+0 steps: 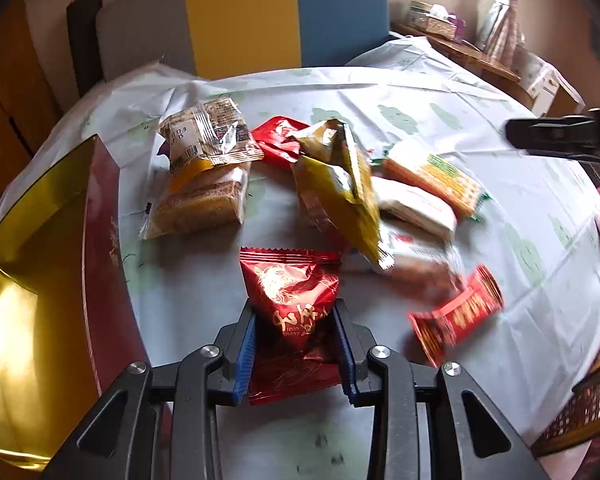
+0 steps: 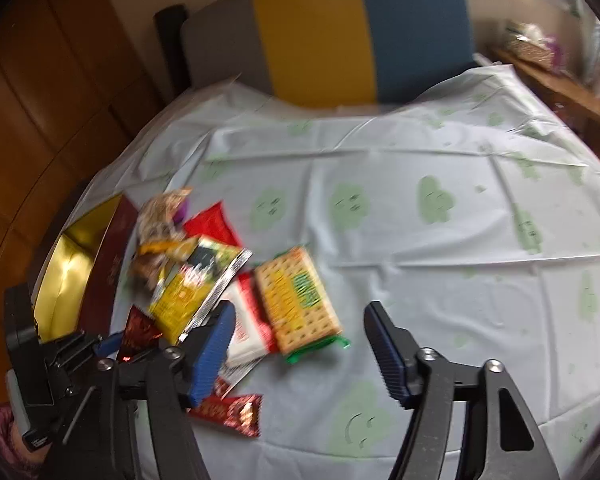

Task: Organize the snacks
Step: 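Reach the left gripper to the red candy packet and grasp it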

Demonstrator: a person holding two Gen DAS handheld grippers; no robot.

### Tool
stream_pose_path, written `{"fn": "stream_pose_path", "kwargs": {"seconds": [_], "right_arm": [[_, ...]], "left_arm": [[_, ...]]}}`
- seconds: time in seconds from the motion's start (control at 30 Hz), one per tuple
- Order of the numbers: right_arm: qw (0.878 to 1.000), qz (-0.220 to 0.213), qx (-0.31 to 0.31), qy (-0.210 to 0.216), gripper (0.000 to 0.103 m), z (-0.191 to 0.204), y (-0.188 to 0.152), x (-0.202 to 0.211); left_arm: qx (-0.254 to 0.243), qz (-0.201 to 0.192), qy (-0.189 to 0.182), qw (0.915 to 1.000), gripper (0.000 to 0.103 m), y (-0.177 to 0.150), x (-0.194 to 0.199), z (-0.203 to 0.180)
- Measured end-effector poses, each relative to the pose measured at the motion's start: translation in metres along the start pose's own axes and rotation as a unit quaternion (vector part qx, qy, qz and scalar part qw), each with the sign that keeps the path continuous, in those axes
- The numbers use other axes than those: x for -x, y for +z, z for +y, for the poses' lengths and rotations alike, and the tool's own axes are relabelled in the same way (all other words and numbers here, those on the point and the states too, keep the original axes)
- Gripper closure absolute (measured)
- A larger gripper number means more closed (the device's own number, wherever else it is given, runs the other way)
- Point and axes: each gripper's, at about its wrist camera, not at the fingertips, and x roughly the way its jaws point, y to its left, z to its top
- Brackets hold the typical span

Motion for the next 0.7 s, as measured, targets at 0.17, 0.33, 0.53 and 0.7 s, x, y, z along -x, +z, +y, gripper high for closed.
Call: {"fn": "stream_pose_path", "kwargs": {"seconds": [0.17, 0.33, 0.53, 0.7], "right_arm": [[0.988, 0.072, 0.124, 0.052, 0.044, 0.05, -0.024, -0.023], [0.971, 0.128, 0.19, 0.073, 0.044, 0.075, -0.049, -0.039], [0.958, 0.159, 0.232, 0.06, 0.043, 0.089, -0.063, -0.054], [0.94, 0.171, 0.295, 0.024, 0.044, 0.108, -0.069, -0.065]], "left_arm": [[-0.019, -0.002, -0.009, 0.9998, 0.068, -0.019, 0.017, -0.005], [-0.013, 0.011, -0.02, 0.9997, 0.068, -0.041, 0.023, -0.004], [-0.014, 0.006, -0.031, 0.9994, 0.068, -0.056, 0.03, 0.001], [-0.01, 0.001, -0.036, 0.9993, 0.067, -0.057, 0.03, 0.002]]}}
